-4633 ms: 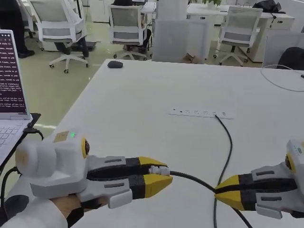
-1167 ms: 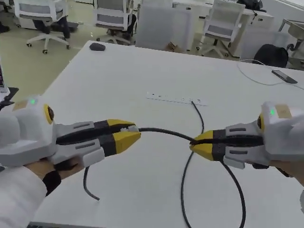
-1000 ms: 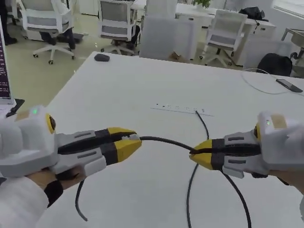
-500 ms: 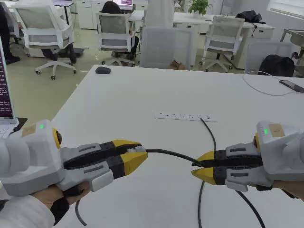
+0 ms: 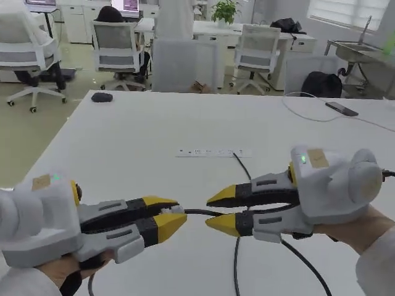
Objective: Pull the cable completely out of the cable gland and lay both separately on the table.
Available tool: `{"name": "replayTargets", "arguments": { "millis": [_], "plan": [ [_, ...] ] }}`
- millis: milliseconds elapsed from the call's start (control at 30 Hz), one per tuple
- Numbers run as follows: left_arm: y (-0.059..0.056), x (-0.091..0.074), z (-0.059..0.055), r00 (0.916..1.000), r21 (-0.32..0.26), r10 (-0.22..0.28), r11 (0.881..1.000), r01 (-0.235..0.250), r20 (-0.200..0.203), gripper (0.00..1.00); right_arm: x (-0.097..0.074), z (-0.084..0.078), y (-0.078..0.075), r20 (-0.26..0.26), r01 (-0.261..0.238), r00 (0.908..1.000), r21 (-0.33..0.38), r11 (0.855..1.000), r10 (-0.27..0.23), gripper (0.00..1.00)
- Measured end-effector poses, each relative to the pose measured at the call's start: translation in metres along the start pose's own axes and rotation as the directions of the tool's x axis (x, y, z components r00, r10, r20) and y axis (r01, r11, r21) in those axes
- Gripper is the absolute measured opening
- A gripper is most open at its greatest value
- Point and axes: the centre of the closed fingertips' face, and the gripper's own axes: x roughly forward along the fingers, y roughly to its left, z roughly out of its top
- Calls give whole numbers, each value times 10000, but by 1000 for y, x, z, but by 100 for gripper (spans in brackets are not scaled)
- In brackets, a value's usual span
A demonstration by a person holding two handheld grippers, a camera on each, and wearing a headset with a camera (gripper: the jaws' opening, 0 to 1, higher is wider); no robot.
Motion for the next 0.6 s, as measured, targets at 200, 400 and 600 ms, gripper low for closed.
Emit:
{"name": "replayTargets", "arguments": {
  "millis": [200, 400, 600],
  "plan": [
    [1, 4, -2, 9998, 50, -170, 9998, 171, -68, 16, 9, 5, 2, 25, -259, 9997, -258, 9993, 260, 8],
    [3, -2, -2, 9999, -15, -83, 10000, 83, -121, 16, 16, 5, 5, 206, -567, 9981, -225, 9981, 572, 4],
    [7, -5, -7, 9996, -26, -90, 10000, 89, -259, 16, 20, 3, 9, 217, -679, 9974, -326, 9972, 686, 3]
  ]
}}
